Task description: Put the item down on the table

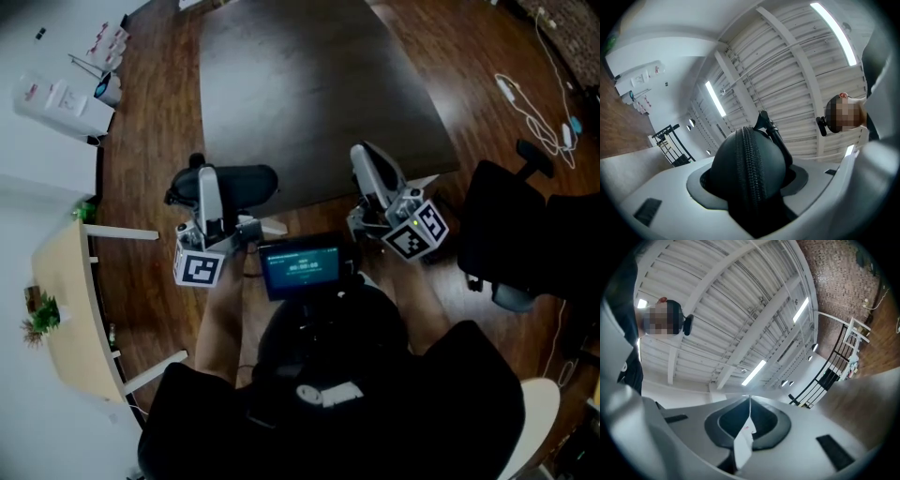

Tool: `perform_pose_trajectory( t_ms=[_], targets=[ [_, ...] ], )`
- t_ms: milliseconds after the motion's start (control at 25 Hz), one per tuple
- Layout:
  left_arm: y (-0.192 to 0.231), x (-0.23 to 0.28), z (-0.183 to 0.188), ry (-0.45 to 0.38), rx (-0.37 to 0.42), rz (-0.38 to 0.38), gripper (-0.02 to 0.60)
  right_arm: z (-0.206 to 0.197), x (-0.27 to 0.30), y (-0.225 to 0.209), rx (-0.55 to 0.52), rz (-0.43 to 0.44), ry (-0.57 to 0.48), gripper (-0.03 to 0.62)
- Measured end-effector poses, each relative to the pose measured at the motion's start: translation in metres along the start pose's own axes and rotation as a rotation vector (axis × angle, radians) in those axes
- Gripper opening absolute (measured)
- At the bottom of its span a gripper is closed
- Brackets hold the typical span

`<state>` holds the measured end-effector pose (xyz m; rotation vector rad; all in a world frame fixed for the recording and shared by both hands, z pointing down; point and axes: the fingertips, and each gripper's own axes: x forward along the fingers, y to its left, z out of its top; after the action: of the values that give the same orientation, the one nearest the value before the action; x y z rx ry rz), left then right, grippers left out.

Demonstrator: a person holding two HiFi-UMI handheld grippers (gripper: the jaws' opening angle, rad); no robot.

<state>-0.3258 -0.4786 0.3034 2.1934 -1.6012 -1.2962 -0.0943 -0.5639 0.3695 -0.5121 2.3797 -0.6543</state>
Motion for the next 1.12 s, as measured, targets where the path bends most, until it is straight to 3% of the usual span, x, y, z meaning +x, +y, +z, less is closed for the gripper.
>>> perform_pose_trajectory(
  t_ms=[320,600,680,880,1120],
  targets=[
    [0.002,0.015,-0.007,0.021,0.009,-0.018,0.264,0.005,0.014,-0.003,-0.062,0.009,0.044,0.009],
    [0.043,0.011,-0.04,0.152,0.026,-0.005,0.262,-0.005,0.013,-0.01,-0.109,-0.013,0.065,0.009],
    [0.075,0.027,-0.058,0.251,0.055,0.012,0.262,-0.007,0.032,-0.029,-0.11,-0.041,0.069,0.009],
    [0.124,0.052,-0.117,0.569,0.237,-0.012,0.262,-0.011,0.057,-0.058,-0.129,-0.083,0.098,0.009],
    [0.171,0.033,-0.217,1.101,0.546,-0.181,0.262,-0.018,0.071,-0.074,-0.142,-0.119,0.117,0.009]
  ],
)
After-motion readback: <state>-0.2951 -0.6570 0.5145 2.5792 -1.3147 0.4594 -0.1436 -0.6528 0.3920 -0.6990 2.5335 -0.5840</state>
